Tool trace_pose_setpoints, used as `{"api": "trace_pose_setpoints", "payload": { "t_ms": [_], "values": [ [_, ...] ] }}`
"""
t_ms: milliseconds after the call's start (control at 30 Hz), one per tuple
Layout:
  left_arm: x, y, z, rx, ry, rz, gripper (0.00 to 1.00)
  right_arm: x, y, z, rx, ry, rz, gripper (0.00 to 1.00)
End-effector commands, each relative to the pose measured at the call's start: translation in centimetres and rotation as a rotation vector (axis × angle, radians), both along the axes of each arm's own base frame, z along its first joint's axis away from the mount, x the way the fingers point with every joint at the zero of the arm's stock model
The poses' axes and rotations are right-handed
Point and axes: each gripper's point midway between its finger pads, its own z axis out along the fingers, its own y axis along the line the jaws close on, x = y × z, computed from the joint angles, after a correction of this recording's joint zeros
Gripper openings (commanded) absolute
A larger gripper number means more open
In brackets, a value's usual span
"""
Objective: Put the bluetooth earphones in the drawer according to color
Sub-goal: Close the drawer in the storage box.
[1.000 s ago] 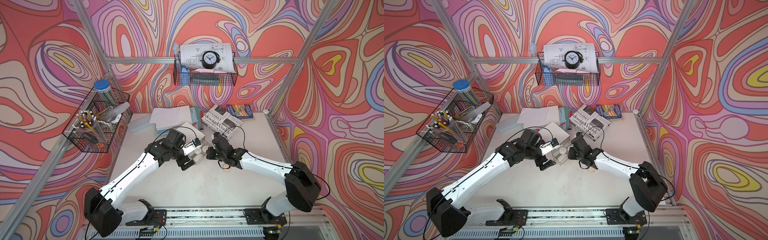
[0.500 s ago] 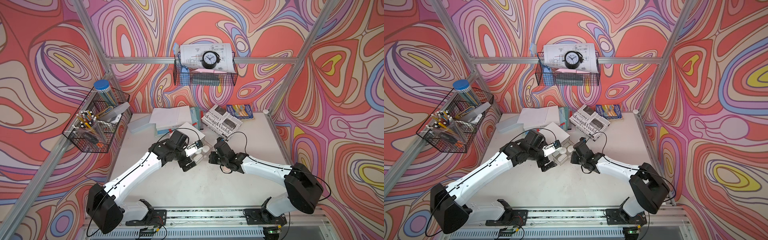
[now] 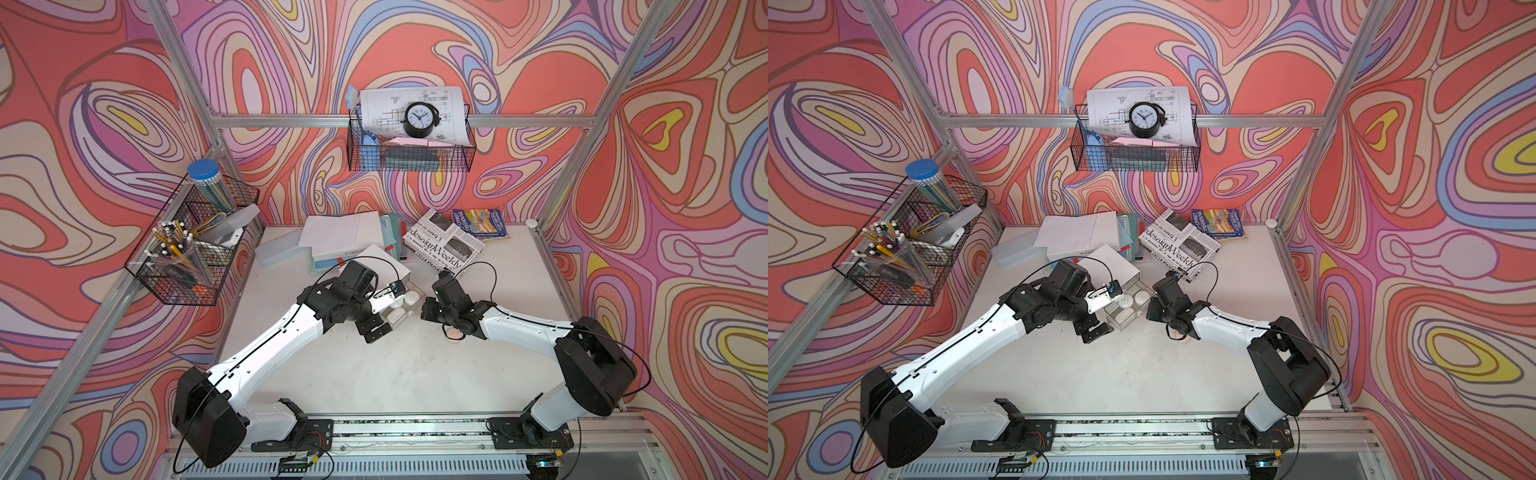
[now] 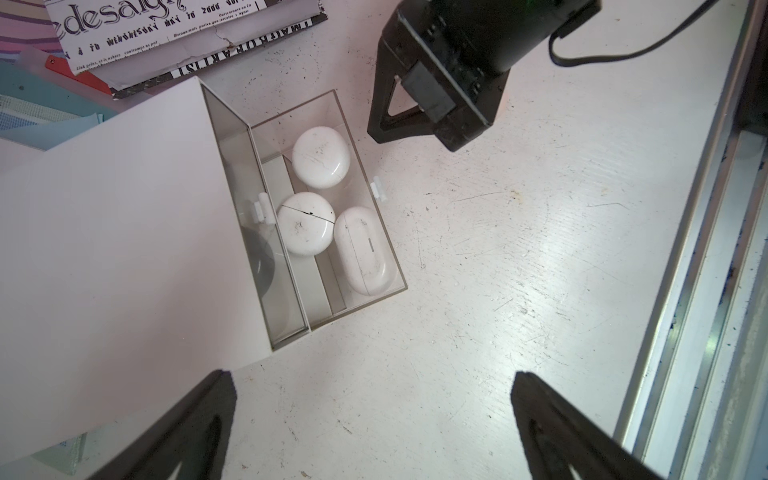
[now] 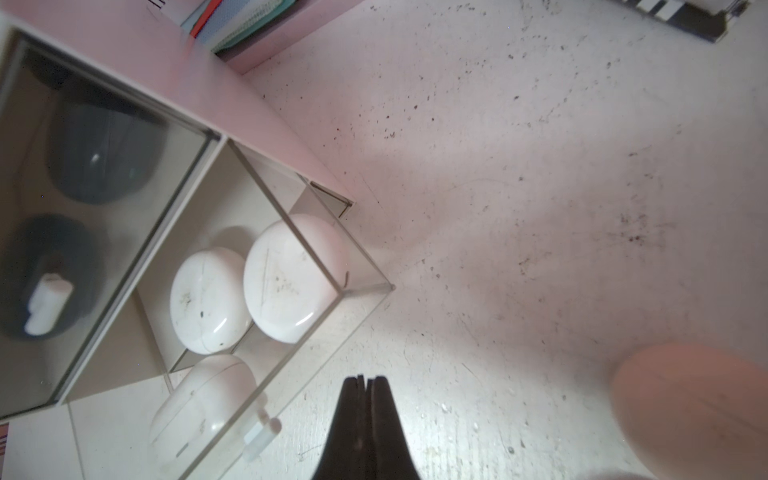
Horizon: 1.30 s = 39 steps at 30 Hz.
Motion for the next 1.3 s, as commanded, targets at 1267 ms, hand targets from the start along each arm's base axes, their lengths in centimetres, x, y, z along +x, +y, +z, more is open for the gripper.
{"api": "trace_pose_setpoints", "payload": {
  "t_ms": [1267],
  "values": [
    [0.4, 0.8, 0.3, 0.046, -0.034, 0.017, 0.98, 7.2, 5.1, 1.4, 0.267, -0.08, 0.039, 0.0]
  ]
}}
